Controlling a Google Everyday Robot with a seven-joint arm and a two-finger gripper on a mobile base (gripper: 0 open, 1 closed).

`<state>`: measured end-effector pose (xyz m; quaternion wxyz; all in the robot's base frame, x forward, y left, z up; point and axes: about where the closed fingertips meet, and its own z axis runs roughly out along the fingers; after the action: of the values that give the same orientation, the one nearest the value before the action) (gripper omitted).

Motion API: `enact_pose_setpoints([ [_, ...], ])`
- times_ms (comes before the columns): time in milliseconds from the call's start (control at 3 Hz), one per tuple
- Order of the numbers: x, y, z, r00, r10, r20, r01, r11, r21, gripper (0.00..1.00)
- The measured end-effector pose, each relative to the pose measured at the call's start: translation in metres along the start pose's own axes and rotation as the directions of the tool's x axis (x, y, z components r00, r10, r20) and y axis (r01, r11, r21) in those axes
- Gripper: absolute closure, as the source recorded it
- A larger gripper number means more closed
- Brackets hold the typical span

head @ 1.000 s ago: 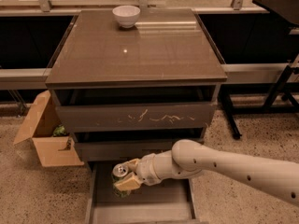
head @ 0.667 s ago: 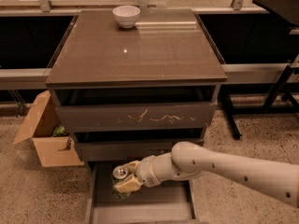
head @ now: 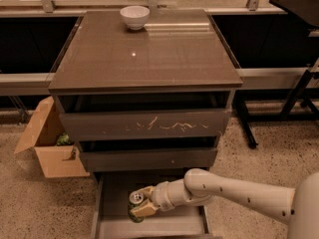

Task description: Place green can into bottom drawer

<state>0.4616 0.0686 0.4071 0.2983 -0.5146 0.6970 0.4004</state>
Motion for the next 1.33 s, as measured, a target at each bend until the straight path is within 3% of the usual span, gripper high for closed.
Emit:
enact_pose_setpoints([
  [333, 0.049, -0.013, 0.023, 1.000, 0.016, 0.011, -0.016, 0.9999, -0.006, 1.00],
  [1000, 0.058, -0.021, 0.025, 1.000, -0.006, -0.020, 0.007, 0.9999, 0.013, 1.00],
  [1333, 0.078, -0.037, 0.026, 0.995, -0.077, -0.066, 0.077, 0.9970, 0.003, 1.00],
])
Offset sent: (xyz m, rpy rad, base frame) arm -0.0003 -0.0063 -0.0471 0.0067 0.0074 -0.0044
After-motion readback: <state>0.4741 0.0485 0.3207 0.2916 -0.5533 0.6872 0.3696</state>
